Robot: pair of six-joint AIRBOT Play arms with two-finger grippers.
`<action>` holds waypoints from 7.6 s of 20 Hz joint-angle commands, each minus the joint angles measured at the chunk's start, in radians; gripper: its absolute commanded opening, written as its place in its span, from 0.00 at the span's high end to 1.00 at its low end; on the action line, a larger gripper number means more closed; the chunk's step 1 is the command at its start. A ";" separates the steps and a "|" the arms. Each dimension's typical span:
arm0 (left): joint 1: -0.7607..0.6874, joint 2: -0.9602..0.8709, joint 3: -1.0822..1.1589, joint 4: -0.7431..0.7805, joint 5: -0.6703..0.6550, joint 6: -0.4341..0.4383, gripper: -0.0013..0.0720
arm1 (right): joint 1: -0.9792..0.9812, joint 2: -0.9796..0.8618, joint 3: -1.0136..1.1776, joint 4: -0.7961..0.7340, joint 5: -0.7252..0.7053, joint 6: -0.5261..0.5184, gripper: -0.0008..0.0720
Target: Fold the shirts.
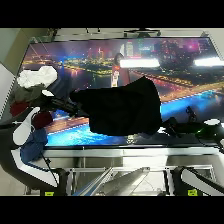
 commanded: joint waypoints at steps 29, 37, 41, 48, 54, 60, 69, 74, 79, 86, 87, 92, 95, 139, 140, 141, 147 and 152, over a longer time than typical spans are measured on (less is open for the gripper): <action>0.027 0.393 -0.006 -0.036 -0.155 0.000 0.95 | 0.021 0.400 0.357 0.076 0.211 -0.022 0.95; 0.067 0.391 -0.265 -0.108 -0.093 0.066 0.95 | 0.026 0.404 0.155 0.056 0.203 -0.037 0.95; 0.141 0.564 -0.120 -0.582 -0.290 0.114 0.96 | 0.025 0.507 0.359 0.341 0.247 -0.134 0.95; 0.266 0.856 0.655 -0.784 -0.175 0.057 0.95 | 0.024 0.549 1.206 0.266 0.134 -0.153 0.95; 0.507 0.813 0.718 -0.748 -0.170 -0.016 0.95 | 0.028 0.432 1.286 0.169 0.140 -0.105 0.95; 0.099 0.541 0.264 -0.353 -0.063 0.098 0.94 | 0.175 0.142 0.980 0.082 0.121 -0.106 0.95; -0.006 -0.270 0.515 -0.193 0.040 0.107 0.97 | 0.243 -0.406 0.766 0.048 -0.312 -0.158 0.95; -0.019 -0.433 0.835 -0.191 0.034 0.060 0.96 | 0.244 -0.550 0.906 0.129 -0.339 -0.163 0.95; 0.027 -0.426 0.906 -0.182 -0.121 -0.081 0.58 | 0.187 -0.492 0.907 0.073 -0.185 -0.177 0.51; 0.181 -0.101 0.530 -0.092 -0.270 -0.171 0.58 | -0.041 -0.219 0.776 -0.264 0.101 -0.029 0.51; 0.187 -0.031 0.416 -0.027 -0.260 -0.171 0.58 | -0.061 -0.201 0.719 -0.301 0.099 -0.022 0.48; 0.229 0.283 -0.127 0.161 -0.136 -0.156 0.58 | -0.122 -0.218 0.512 -0.334 0.093 -0.070 0.28; 0.273 0.402 -0.359 0.158 -0.063 -0.134 0.58 | -0.117 -0.276 0.496 -0.309 0.095 -0.115 0.28; 0.212 0.795 -0.006 -0.584 -0.010 0.125 0.94 | -0.050 0.205 0.763 0.488 0.317 -0.415 0.95; 0.224 0.827 0.063 -0.671 -0.008 0.155 0.94 | -0.050 0.295 0.796 0.493 0.254 -0.428 0.95; 0.246 0.858 0.138 -0.763 -0.001 0.171 0.94 | -0.050 0.389 0.835 0.489 0.171 -0.447 0.95; 0.642 0.967 0.450 -1.028 -0.003 0.117 0.94 | -0.049 0.743 0.967 0.248 -0.299 -0.472 0.95; 0.854 0.960 0.348 -1.020 -0.104 0.026 0.94 | -0.047 0.618 0.964 0.109 -0.134 -0.267 0.95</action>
